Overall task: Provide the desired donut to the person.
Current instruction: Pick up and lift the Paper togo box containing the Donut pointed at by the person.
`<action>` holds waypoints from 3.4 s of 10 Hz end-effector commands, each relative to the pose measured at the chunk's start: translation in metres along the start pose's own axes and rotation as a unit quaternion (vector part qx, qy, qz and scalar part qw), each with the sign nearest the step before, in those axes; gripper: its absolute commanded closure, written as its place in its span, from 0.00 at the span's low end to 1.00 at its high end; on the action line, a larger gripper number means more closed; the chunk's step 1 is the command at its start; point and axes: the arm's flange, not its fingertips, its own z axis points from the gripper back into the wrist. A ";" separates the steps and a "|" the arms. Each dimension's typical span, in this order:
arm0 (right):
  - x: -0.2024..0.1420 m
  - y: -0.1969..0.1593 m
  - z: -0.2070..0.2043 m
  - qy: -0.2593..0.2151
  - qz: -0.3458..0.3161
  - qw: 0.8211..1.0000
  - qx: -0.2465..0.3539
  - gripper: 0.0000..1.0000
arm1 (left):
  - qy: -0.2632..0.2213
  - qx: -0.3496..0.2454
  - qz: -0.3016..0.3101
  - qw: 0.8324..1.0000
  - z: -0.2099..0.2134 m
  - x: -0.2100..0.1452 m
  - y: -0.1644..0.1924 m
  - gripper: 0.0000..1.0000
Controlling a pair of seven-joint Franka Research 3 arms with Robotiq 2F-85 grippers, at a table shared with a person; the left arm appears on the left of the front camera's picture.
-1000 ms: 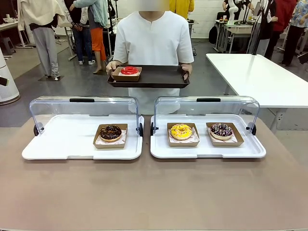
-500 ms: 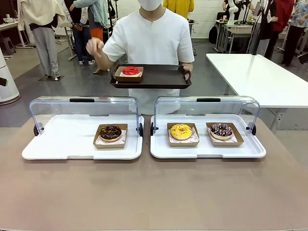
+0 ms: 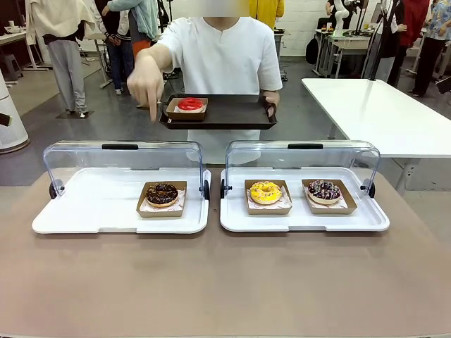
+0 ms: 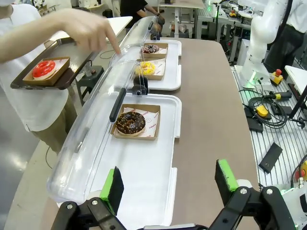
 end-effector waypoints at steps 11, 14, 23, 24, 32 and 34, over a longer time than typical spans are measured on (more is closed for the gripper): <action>0.000 0.000 -0.001 -0.003 0.002 1.000 0.003 0.00 | -0.009 0.003 0.001 1.000 -0.001 0.000 -0.001 0.00; 0.000 0.000 -0.001 -0.003 0.002 1.000 0.003 0.00 | 0.008 0.003 0.000 1.000 -0.002 0.005 0.004 0.00; 0.000 0.000 -0.001 -0.003 0.002 1.000 0.003 0.00 | 0.493 -0.086 -0.103 0.859 -0.208 0.069 0.007 0.00; 0.000 0.000 -0.001 -0.003 0.002 1.000 0.003 0.00 | 0.514 -0.105 -0.095 0.846 -0.242 0.063 0.019 0.00; 0.000 0.000 -0.001 -0.003 0.002 1.000 0.003 0.00 | 0.513 -0.069 -0.137 0.844 -0.338 0.055 0.018 0.00; 0.000 0.000 -0.001 -0.003 0.002 1.000 0.003 0.00 | 0.538 -0.077 -0.110 0.832 -0.356 0.045 0.043 0.00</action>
